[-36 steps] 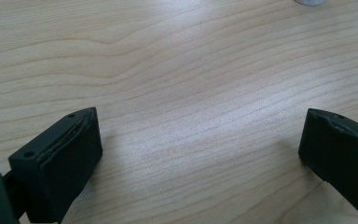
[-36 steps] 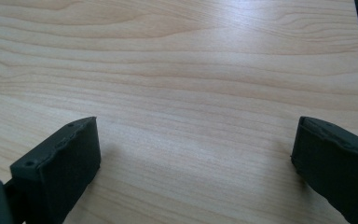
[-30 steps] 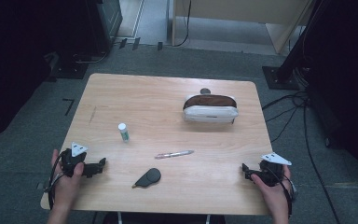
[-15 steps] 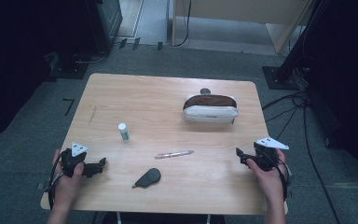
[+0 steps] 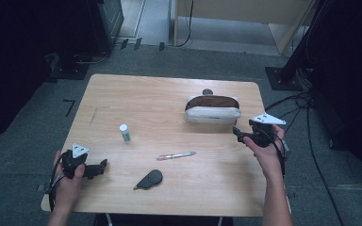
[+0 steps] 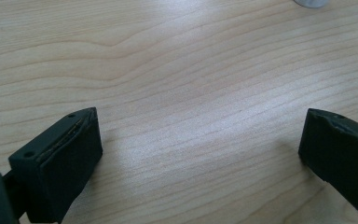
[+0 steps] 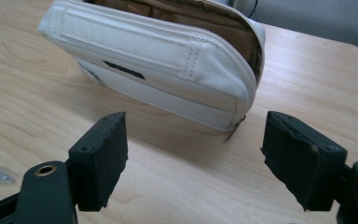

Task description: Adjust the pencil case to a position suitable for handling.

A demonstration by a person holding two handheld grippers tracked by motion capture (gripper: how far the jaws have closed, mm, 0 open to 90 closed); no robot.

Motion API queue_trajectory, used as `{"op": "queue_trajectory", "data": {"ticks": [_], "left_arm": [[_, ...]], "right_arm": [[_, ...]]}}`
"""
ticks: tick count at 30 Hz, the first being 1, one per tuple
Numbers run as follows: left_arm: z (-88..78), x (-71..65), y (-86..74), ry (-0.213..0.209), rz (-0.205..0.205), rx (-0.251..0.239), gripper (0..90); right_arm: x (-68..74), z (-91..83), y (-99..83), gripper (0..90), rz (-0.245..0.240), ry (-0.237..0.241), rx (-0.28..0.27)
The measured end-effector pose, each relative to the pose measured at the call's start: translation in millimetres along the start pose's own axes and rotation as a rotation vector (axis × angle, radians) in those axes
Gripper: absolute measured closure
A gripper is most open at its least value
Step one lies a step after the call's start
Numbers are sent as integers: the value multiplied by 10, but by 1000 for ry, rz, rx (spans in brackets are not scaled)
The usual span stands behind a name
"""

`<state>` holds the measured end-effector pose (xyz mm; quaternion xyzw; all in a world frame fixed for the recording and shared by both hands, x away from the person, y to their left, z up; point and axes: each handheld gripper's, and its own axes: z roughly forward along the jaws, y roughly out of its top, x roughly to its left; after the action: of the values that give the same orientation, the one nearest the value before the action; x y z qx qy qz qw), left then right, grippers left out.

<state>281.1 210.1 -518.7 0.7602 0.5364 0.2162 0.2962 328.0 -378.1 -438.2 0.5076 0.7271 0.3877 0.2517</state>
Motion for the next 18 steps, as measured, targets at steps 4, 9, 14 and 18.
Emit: {"op": "queue_trajectory", "data": {"ticks": [4,9,14,18], "left_arm": [[0,1,0,0,1,0,0],[0,0,0,0,1,0,0],[0,0,0,0,0,0,0],[0,0,0,0,0,0,0]], "right_arm": [[-10,178,65,199,-17,-5,24],[-18,350,110,199,-12,-21,29],[2,422,135,320,-26,-46,22],[30,427,132,480,-45,-86,28]]}}
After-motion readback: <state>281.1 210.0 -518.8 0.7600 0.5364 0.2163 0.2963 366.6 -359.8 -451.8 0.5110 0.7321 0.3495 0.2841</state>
